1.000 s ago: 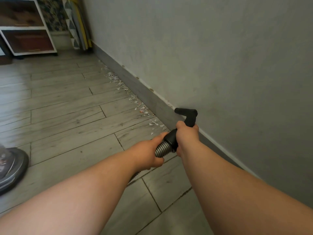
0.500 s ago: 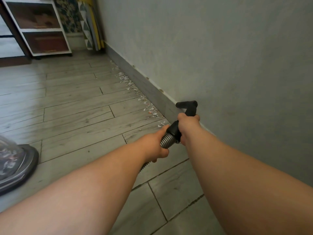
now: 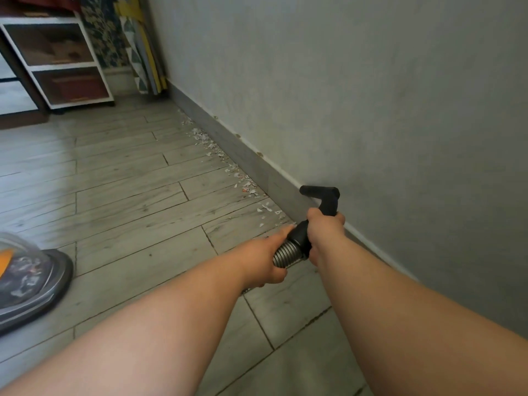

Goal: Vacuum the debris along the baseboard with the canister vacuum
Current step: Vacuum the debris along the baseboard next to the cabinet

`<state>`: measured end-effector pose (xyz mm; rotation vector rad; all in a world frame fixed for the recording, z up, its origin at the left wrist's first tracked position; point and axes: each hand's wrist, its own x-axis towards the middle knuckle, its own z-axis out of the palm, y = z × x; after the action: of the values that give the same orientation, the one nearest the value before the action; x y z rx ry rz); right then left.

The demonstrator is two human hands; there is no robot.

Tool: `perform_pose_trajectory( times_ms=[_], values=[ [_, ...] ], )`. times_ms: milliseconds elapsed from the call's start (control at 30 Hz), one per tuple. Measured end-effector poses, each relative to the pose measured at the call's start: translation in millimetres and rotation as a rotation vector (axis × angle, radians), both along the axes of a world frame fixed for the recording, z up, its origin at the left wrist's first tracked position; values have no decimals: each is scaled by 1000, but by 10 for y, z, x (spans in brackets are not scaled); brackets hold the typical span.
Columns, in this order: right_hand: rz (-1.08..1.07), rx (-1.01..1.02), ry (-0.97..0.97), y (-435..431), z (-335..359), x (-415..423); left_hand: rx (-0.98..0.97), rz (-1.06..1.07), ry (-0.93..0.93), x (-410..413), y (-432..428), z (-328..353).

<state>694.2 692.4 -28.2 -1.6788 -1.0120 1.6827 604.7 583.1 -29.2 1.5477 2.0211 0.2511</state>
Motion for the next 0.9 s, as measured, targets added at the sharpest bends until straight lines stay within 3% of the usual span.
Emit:
perform_pose_trajectory(
  times_ms=[367,900],
  values=[
    [-142,1,20,-570,124,847,-8,-119,-74,687,-457,191],
    [-352,1,79,-1455,52,2233,38,-377,2,1899,-1170,260]
  ],
)
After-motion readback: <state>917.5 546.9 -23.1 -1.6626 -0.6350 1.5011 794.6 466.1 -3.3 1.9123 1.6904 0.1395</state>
